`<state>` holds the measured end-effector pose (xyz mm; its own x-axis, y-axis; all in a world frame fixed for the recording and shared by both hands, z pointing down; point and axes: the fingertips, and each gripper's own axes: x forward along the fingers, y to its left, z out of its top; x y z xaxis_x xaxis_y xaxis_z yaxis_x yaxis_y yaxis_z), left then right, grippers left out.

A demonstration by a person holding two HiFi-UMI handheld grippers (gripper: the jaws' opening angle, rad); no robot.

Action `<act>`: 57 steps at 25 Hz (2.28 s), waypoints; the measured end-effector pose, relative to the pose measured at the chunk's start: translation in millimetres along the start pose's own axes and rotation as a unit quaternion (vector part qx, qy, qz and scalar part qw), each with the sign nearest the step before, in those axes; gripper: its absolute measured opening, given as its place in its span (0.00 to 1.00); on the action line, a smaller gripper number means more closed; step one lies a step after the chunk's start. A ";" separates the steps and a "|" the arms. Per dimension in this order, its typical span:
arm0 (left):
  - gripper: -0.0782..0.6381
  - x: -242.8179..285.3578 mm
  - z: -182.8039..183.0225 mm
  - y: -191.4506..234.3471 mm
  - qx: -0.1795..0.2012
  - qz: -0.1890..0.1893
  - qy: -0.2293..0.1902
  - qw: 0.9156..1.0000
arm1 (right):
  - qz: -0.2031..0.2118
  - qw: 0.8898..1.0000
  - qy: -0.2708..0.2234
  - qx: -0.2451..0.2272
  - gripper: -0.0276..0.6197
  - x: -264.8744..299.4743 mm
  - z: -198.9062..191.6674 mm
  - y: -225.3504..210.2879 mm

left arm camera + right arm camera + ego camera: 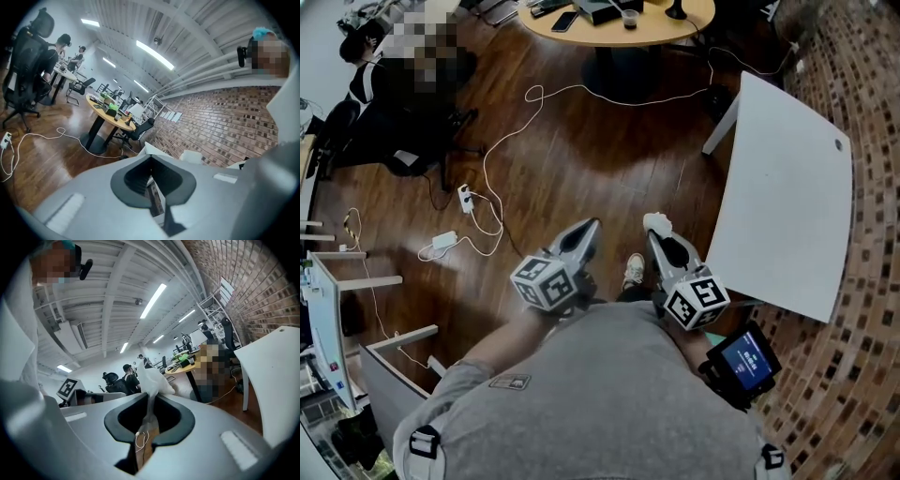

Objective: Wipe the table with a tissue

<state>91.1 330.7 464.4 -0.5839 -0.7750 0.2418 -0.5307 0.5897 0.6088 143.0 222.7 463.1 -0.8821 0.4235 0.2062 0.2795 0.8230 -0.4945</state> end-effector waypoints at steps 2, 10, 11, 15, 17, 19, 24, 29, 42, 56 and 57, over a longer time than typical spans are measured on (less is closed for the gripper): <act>0.11 10.6 14.1 11.1 -0.003 0.011 -0.008 1.000 | 0.013 1.000 0.006 -0.003 0.12 18.7 10.9 -3.7; 0.11 47.8 51.3 48.6 -0.017 0.013 -0.007 1.000 | 0.004 1.000 0.025 0.003 0.12 76.5 26.9 -23.6; 0.11 52.9 56.1 54.2 -0.018 0.009 -0.004 1.000 | -0.001 1.000 0.024 0.003 0.12 84.0 29.0 -25.2; 0.11 81.0 81.0 77.8 -0.018 -0.020 0.015 1.000 | -0.030 0.999 0.010 0.004 0.12 121.2 44.8 -34.4; 0.11 95.6 95.6 89.6 -0.012 -0.040 0.029 0.999 | -0.046 0.999 0.000 0.004 0.12 140.1 54.5 -35.7; 0.11 110.2 110.0 100.2 -0.006 -0.061 0.043 0.997 | -0.064 0.998 -0.011 0.003 0.12 156.0 63.9 -36.7; 0.11 145.9 134.9 110.6 0.000 -0.113 0.078 0.991 | -0.124 0.992 -0.037 0.013 0.12 174.8 79.5 -49.6; 0.11 185.8 134.2 107.1 0.004 -0.149 0.117 0.982 | -0.174 0.982 -0.058 0.032 0.12 171.3 87.1 -75.1; 0.11 309.3 113.0 14.7 0.053 -0.233 0.171 0.956 | -0.258 0.956 -0.134 0.041 0.12 106.9 140.3 -179.0; 0.11 385.1 38.3 -113.1 0.113 -0.349 0.259 0.893 | -0.373 0.901 -0.208 0.078 0.12 -3.3 147.9 -253.8; 0.11 390.3 34.7 -118.2 0.120 -0.355 0.265 0.888 | -0.381 0.896 -0.211 0.082 0.12 -6.4 147.3 -257.1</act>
<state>-95.3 -33.6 460.6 0.2883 -0.9316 0.2214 -0.8026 -0.1090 0.5864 20.9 -47.4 464.5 -0.8673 -0.4485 0.2161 -0.4950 0.7306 -0.4703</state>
